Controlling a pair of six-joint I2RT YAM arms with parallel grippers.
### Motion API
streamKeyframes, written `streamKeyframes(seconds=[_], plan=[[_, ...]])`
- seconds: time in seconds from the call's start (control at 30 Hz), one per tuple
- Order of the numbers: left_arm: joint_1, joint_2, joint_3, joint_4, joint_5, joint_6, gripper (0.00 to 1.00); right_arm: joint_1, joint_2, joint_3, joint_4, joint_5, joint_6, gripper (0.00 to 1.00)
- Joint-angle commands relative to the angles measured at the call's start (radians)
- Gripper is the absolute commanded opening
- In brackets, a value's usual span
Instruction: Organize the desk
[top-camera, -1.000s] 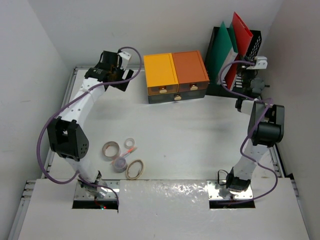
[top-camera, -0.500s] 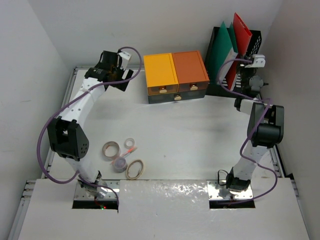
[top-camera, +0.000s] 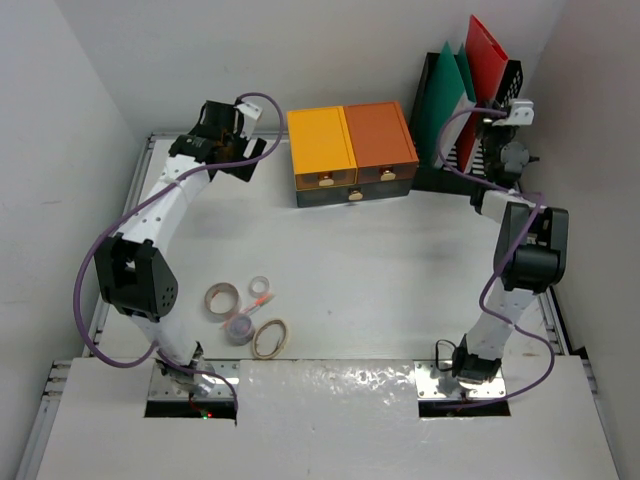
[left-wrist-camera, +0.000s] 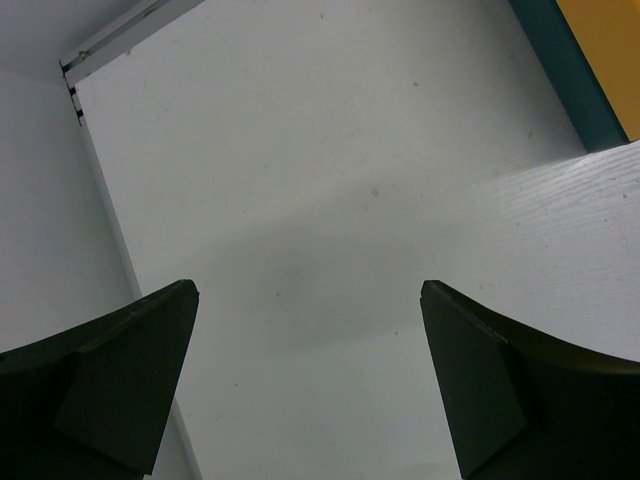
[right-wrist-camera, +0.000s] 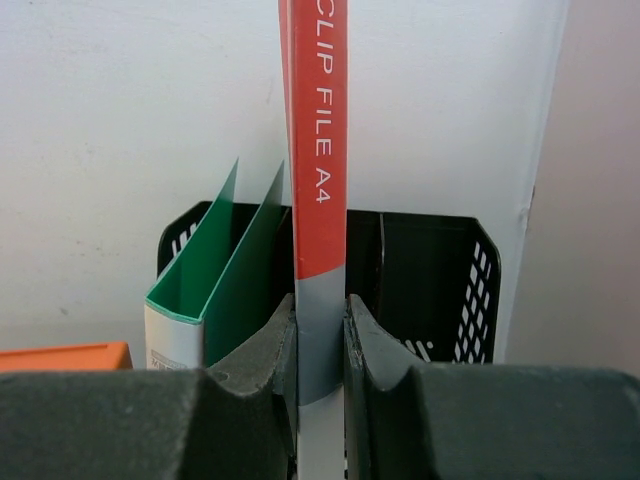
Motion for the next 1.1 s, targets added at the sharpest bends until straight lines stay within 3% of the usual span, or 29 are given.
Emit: streamKeyframes(seconds=[0.0,0.13,0.33,0.53,0.63,0.77,0.87,1.07], plan=[[0.012,0.003,0.038,0.030,-0.008,0.003,0.93,0.002,0.012,0.055,0.382,-0.008,0.021,0.00],[0.012,0.002,0.035,0.031,-0.009,0.006,0.93,0.002,0.052,0.026,0.367,-0.038,0.053,0.00],[0.012,-0.003,0.035,0.030,-0.009,0.014,0.93,0.001,0.049,-0.043,0.344,-0.035,0.060,0.31],[0.012,-0.004,0.026,0.033,-0.003,0.013,0.93,-0.004,-0.020,-0.038,0.223,-0.028,0.072,0.35],[0.012,-0.007,0.019,0.039,-0.002,0.016,0.93,-0.010,-0.069,-0.009,0.112,-0.003,0.096,0.37],[0.012,-0.015,0.005,0.048,0.001,0.026,0.93,-0.013,-0.101,0.080,-0.113,-0.003,0.098,0.52],[0.014,-0.020,-0.001,0.053,0.004,0.031,0.93,-0.013,-0.086,0.190,-0.275,-0.006,0.113,0.58],[0.023,-0.036,-0.029,0.070,0.009,0.042,0.93,-0.013,0.013,0.432,-0.552,0.005,0.135,0.56]])
